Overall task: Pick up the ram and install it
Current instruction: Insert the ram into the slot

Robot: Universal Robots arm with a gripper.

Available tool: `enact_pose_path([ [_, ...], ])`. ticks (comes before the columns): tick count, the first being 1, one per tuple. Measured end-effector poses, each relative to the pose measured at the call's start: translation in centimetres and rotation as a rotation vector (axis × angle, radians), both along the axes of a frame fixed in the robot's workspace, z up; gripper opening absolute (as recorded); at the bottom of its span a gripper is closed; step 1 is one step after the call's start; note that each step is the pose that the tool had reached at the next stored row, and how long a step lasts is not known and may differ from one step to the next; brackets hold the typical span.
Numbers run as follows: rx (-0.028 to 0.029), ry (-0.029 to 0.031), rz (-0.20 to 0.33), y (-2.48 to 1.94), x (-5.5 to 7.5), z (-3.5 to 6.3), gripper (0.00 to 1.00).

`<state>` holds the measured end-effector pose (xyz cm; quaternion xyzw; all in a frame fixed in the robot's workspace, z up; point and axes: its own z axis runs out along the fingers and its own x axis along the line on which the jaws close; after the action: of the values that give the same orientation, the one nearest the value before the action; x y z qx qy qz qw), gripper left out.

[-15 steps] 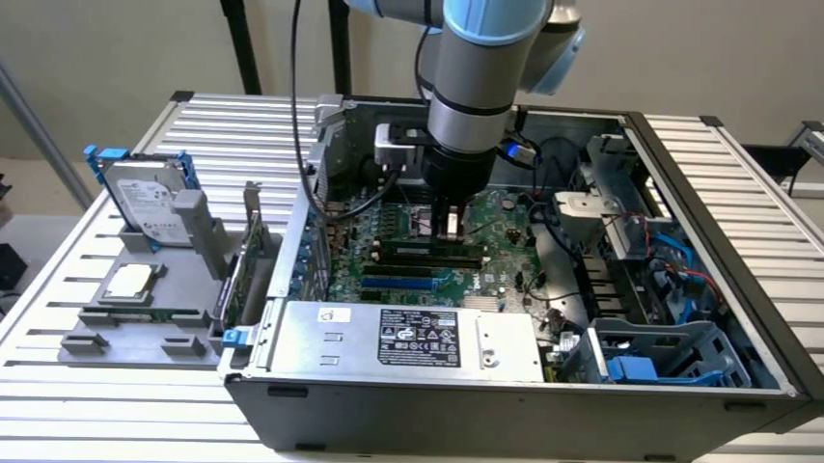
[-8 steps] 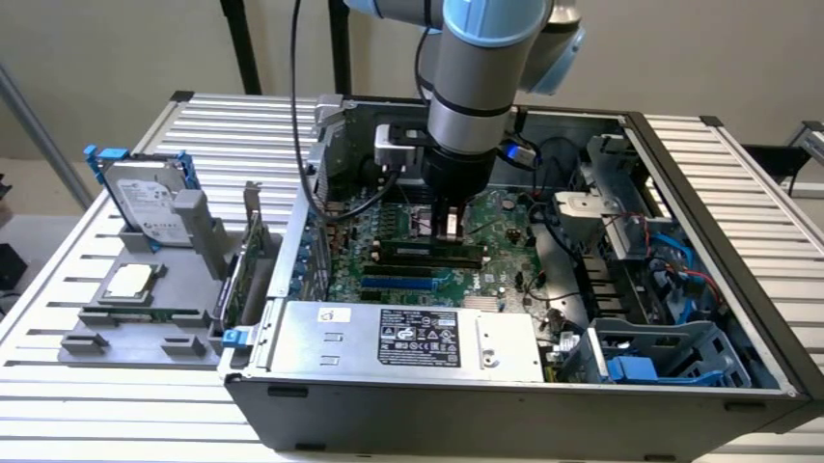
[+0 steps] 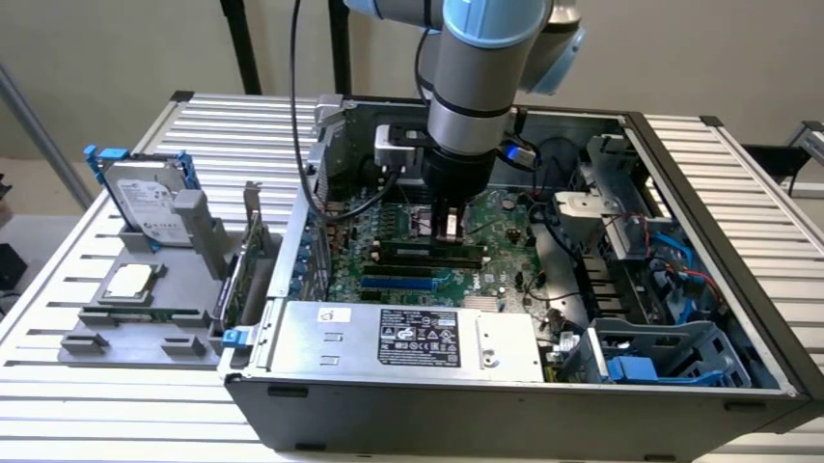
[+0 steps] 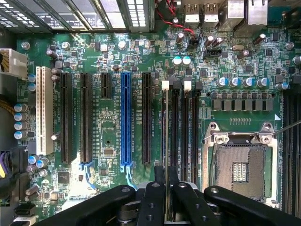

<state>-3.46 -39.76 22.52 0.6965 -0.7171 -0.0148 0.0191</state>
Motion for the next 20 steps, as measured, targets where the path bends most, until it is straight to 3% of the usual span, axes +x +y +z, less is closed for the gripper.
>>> enact_pose_path([
  [9, -0.0043, 0.0000, 0.000, 0.00, -0.01, -0.16, 0.13],
  [20, -0.0042, 0.0000, 0.000, 0.24, -0.04, -0.17, 0.13],
])
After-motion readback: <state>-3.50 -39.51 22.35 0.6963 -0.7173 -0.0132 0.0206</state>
